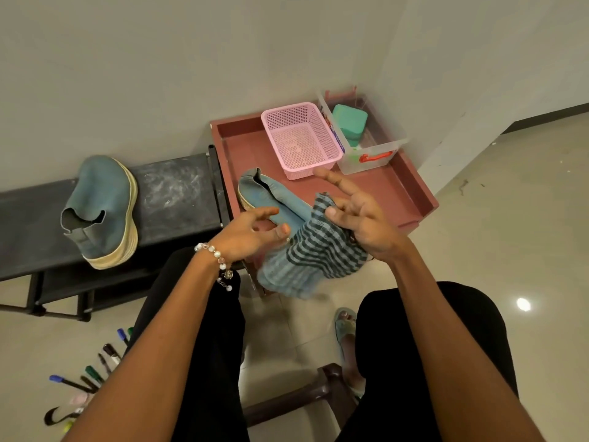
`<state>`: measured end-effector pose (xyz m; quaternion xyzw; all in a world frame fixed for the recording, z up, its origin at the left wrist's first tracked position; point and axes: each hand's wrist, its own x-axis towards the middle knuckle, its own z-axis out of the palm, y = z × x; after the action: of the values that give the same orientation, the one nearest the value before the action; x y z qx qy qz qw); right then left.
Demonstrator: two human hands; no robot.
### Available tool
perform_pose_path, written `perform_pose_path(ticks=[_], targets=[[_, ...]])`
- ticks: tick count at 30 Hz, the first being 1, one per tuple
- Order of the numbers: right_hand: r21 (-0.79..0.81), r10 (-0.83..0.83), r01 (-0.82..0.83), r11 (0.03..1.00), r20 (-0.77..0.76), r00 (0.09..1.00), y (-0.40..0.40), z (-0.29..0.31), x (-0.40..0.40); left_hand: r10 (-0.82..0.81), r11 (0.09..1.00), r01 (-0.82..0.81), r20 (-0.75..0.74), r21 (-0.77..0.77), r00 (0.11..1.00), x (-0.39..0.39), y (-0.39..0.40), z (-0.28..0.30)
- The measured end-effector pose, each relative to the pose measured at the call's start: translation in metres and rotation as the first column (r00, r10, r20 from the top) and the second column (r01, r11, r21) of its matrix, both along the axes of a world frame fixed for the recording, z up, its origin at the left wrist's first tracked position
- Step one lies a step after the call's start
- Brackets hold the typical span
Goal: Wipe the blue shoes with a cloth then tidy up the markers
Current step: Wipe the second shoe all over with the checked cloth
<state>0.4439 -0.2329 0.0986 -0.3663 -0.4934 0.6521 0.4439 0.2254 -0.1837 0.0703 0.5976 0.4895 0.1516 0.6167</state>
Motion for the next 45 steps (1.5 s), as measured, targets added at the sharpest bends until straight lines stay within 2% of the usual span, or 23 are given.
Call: perform_pose_path(ticks=[2, 3, 5, 8, 10, 13, 15, 17, 19, 20, 22, 24, 25, 28, 29, 31, 33, 34, 36, 38, 40, 41, 45], targets=[[-0.016, 0.069, -0.071, 0.997, -0.090, 0.994, 0.003, 0.004, -0.003, -0.089, 0.996, 0.084, 0.230, 0.033, 0.969, 0.002, 0.000, 0.000], [-0.037, 0.073, -0.079, 0.996, -0.138, 0.988, 0.005, 0.004, -0.005, -0.092, 0.993, 0.110, 0.345, -0.032, 0.934, 0.006, -0.003, 0.001], [-0.068, 0.032, -0.048, 0.997, -0.222, 0.974, 0.006, 0.001, -0.006, -0.068, 0.968, 0.172, 0.464, -0.184, 0.883, 0.015, -0.008, -0.003], [-0.132, -0.126, 0.101, 0.986, -0.191, 0.974, 0.005, -0.004, 0.001, -0.005, 0.948, 0.130, 0.395, -0.291, 0.919, 0.024, -0.012, -0.008], [-0.199, -0.210, 0.201, 0.959, -0.024, 0.977, 0.002, -0.009, 0.013, 0.105, 0.952, 0.006, 0.345, -0.306, 0.933, 0.023, -0.010, -0.006], [-0.331, -0.131, 0.203, 0.922, 0.228, 0.965, -0.007, -0.015, 0.022, 0.208, 0.963, -0.117, 0.395, -0.241, 0.895, 0.020, -0.005, -0.004], [-0.431, 0.029, 0.070, 0.900, 0.220, 0.975, -0.013, -0.017, 0.014, 0.177, 0.974, -0.098, 0.414, -0.205, 0.893, 0.022, -0.009, -0.004], [-0.512, 0.219, -0.083, 0.855, 0.212, 0.952, -0.019, -0.021, 0.001, 0.125, 0.987, -0.076, 0.377, -0.142, 0.918, 0.027, -0.012, -0.006], [-0.562, 0.282, -0.095, 0.822, 0.256, 0.925, -0.022, -0.025, -0.003, 0.073, 0.997, -0.069, 0.235, -0.023, 0.969, 0.028, -0.009, -0.013], [-0.582, 0.252, -0.050, 0.812, 0.271, 0.929, -0.022, -0.027, 0.001, 0.078, 0.996, -0.084, 0.129, 0.036, 0.988, 0.028, -0.007, -0.018], [-0.594, 0.116, 0.067, 0.802, 0.264, 0.958, -0.025, -0.027, 0.016, 0.193, 0.976, -0.186, -0.055, 0.112, 0.980, 0.025, -0.001, -0.029], [-0.571, -0.111, 0.214, 0.793, 0.210, 0.971, -0.028, -0.024, 0.033, 0.320, 0.936, -0.290, -0.140, 0.201, 0.937, 0.023, 0.004, -0.038], [-0.554, -0.246, 0.305, 0.775, 0.180, 0.952, -0.029, -0.023, 0.040, 0.341, 0.919, -0.286, -0.183, 0.273, 0.922, 0.022, 0.006, -0.040], [-0.465, -0.572, 0.578, 0.670, 0.174, 0.802, -0.024, -0.022, 0.049, 0.253, 0.882, -0.080, -0.323, 0.465, 0.912, 0.023, 0.009, -0.045], [-0.375, -0.636, 0.678, 0.632, 0.248, 0.731, -0.022, -0.024, 0.048, 0.198, 0.860, 0.017, -0.364, 0.510, 0.910, 0.026, 0.009, -0.048], [-0.037, -0.666, 0.805, 0.593, 0.539, 0.515, -0.015, -0.034, 0.041, 0.082, 0.794, 0.221, -0.460, 0.567, 0.884, 0.033, 0.008, -0.054], [0.297, -0.618, 0.703, 0.646, 0.745, 0.253, -0.008, -0.048, 0.029, -0.019, 0.727, 0.401, -0.566, 0.558, 0.824, 0.041, 0.006, -0.062], [0.393, -0.587, 0.583, 0.711, 0.788, 0.186, -0.005, -0.055, 0.021, -0.042, 0.686, 0.484, -0.634, 0.544, 0.772, 0.044, 0.005, -0.068], [0.502, -0.529, 0.209, 0.840, 0.842, 0.105, 0.000, -0.073, 0.001, -0.050, 0.624, 0.618, -0.765, 0.479, 0.642, 0.047, 0.002, -0.076], [0.453, -0.467, -0.204, 0.868, 0.884, -0.027, -0.001, -0.097, -0.018, -0.049, 0.641, 0.655, -0.831, 0.400, 0.555, 0.045, -0.001, -0.082], [0.230, -0.332, -0.390, 0.892, 0.917, -0.219, -0.011, -0.111, -0.034, -0.018, 0.635, 0.676, -0.868, 0.374, 0.496, 0.043, -0.006, -0.087], [0.150, -0.276, -0.403, 0.903, 0.921, -0.275, -0.016, -0.112, -0.038, 0.003, 0.621, 0.688, -0.879, 0.375, 0.477, 0.042, -0.008, -0.088], [-0.136, 0.019, -0.329, 0.934, 0.943, -0.333, -0.024, -0.100, -0.035, 0.031, 0.629, 0.667, -0.870, 0.400, 0.492, 0.042, -0.007, -0.093]])
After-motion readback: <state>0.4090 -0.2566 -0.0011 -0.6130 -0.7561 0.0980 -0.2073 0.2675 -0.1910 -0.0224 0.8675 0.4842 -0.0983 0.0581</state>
